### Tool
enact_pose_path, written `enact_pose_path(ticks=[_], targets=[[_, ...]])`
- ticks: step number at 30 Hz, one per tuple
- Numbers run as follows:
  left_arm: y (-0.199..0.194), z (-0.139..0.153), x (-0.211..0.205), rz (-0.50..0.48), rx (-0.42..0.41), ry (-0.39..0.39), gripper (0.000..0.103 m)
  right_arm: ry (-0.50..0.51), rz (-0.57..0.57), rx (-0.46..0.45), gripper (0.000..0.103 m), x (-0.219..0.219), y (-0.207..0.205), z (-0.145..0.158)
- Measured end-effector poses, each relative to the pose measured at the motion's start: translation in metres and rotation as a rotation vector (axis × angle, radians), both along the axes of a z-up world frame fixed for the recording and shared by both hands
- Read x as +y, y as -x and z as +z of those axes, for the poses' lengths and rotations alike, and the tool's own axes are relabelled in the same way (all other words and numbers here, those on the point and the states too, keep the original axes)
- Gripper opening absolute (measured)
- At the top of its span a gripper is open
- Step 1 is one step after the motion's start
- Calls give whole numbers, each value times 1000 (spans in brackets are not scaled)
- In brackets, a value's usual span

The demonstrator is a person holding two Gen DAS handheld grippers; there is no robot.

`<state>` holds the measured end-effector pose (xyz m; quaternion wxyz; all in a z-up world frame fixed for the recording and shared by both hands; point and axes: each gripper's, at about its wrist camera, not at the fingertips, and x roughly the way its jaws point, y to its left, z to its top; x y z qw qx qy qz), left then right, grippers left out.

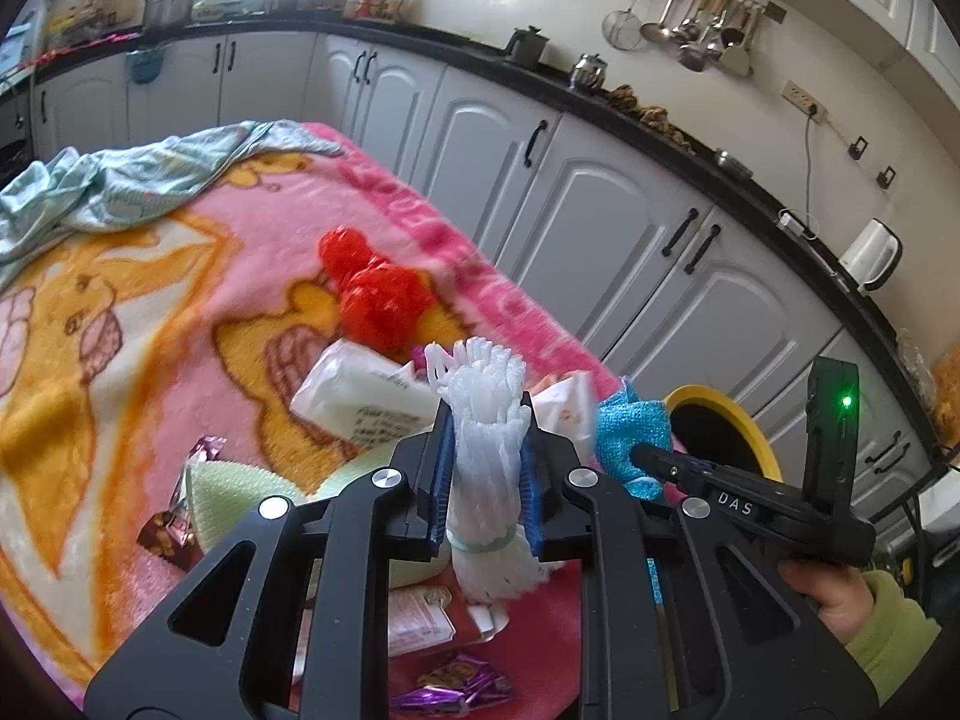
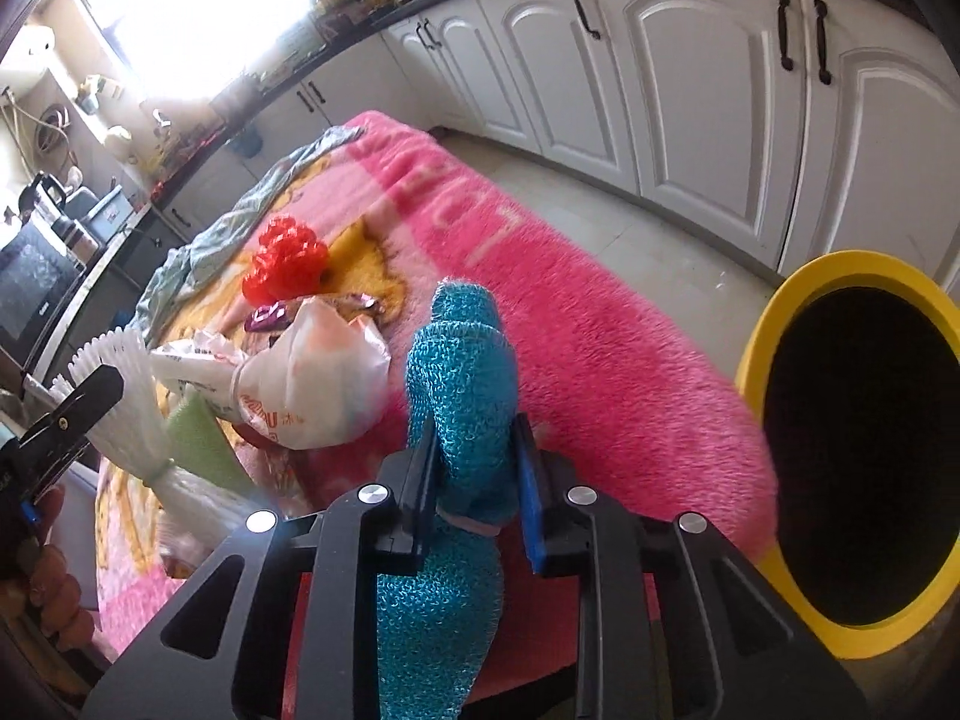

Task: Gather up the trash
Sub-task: 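Grasp the blue mesh scrubber with the right tool while the left tool grasps the white plastic forks, then carry both items over the yellow bin and open both tools to drop them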

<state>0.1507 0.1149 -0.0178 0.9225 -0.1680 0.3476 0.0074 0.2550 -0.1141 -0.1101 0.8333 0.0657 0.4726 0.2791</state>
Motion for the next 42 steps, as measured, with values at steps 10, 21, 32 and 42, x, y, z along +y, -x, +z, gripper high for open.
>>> enact_pose_path(ticks=[10,21,32,42], targets=[[-12,28,-29,-43,-61,-16,13,-58,-15,-88,22,-24,5,37],[-40,38,-85,-140,-96,-28,13,-75,-99,-197,22,-76,9,70],[-72,42,-164,-264,-145,-42,13,-42,-281,-295,22,-155,6,84],[-106,27,-223,-341,-146,-36,13,45,-409,-342,22,-208,-4,74]])
